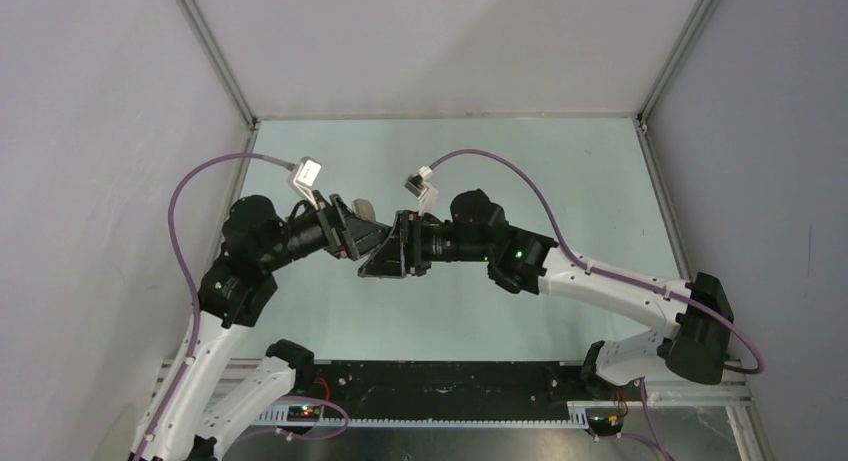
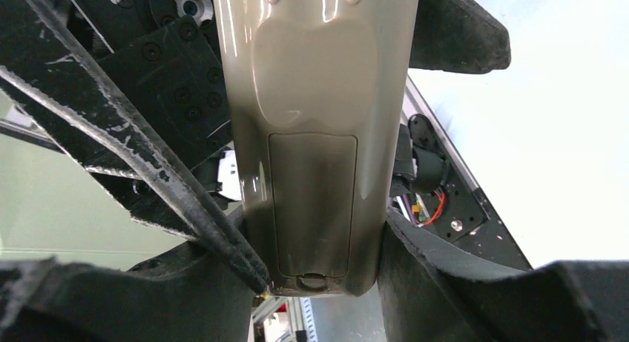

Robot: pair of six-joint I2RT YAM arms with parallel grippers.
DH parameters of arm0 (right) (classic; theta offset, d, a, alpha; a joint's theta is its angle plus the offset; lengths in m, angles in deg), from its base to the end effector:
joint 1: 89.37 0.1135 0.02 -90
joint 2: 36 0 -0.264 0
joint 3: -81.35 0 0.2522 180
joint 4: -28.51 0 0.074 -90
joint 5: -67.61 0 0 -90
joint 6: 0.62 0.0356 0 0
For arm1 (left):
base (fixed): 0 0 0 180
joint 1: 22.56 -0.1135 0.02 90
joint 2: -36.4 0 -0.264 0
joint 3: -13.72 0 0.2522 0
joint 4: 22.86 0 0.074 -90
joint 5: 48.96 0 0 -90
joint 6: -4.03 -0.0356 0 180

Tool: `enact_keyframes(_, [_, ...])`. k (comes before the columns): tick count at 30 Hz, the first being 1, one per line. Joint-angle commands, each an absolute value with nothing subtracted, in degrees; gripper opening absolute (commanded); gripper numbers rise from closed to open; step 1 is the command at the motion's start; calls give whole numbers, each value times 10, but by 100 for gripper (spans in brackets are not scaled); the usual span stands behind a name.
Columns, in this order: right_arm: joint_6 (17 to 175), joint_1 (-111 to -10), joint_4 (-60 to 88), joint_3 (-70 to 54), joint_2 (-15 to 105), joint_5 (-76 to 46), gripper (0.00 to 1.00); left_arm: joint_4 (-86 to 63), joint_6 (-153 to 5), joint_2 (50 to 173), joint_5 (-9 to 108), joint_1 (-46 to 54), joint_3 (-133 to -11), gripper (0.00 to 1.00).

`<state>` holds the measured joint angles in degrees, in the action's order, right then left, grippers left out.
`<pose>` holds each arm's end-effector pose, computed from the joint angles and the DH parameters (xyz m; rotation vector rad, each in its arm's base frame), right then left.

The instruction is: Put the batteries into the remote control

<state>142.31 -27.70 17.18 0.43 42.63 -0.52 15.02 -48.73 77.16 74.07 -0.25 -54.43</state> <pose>0.1429 0.2929 0.3656 -0.4962 2.0304 1.6964 0.1278 -0.0734 0.3830 0.2114 1.8878 -1.2365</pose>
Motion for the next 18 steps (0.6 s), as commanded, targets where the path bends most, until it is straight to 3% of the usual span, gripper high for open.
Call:
enact_keyframes(1, [1466,-295,282,8,404,17,27,121,-494,763,773,-1,-573,97])
enact_keyframes(14, [1536,-309,415,41,402,69,28,72,-439,743,783,-1,-594,97])
enact_keyframes(18, [1549,-308,446,45,405,90,28,46,-388,736,776,-1,-592,86])
